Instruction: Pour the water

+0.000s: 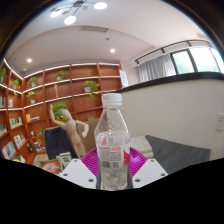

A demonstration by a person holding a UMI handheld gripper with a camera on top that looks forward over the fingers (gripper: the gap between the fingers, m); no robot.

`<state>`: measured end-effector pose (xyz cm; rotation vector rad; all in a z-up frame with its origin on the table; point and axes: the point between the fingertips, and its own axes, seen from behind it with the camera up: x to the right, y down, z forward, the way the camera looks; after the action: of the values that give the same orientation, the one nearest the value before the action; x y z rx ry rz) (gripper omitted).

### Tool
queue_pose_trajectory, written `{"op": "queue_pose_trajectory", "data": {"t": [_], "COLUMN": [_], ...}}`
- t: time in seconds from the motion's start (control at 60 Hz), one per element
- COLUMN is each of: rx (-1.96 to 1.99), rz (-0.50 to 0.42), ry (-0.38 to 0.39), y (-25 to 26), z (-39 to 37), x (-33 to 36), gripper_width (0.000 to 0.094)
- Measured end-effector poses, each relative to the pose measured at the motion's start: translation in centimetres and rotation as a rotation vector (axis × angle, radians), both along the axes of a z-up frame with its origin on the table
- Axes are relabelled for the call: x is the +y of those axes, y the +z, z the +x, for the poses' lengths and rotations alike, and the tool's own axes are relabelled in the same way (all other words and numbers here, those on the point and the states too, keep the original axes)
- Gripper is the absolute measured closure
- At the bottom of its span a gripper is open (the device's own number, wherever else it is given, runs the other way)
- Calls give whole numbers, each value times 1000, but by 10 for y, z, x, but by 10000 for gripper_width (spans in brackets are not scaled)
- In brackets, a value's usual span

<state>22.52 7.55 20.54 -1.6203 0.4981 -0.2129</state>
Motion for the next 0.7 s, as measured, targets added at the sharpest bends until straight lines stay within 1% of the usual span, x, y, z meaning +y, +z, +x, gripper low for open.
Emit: {"op": "queue_pose_trajectory", "data": {"t": [0.05, 0.083, 0.1, 0.117, 0.217, 0.267, 0.417, 0.45, 0.533, 0.55, 0.633, 0.65, 0.683, 0.7], "rx": [-45, -63, -73, -70, -98, -105, -54, -57, -57, -58, -81, -86, -93, -94], "rz": [-38, -53, -57, -70, -124, -138, -125, -86, -66, -64, -66, -68, -73, -76], "ry": [-53, -70, -77, -82, -88, -80, -56, -55, -50, -43, -36, -36, -36, -36], "y": [-7, -14, -31, -29, -66, -76, -110, -101, -104, -104, -104, -104, -104, -104], "z": [27, 41, 58, 56, 85, 89, 92, 89, 89, 87, 84, 84, 83, 83], "x": [-3, -2, 5, 4, 16, 23, 35, 35, 34, 34, 35, 36, 36, 36], "gripper_width": [536, 538, 538, 537, 538, 536, 534, 525, 517, 493, 463, 439, 428, 408]}}
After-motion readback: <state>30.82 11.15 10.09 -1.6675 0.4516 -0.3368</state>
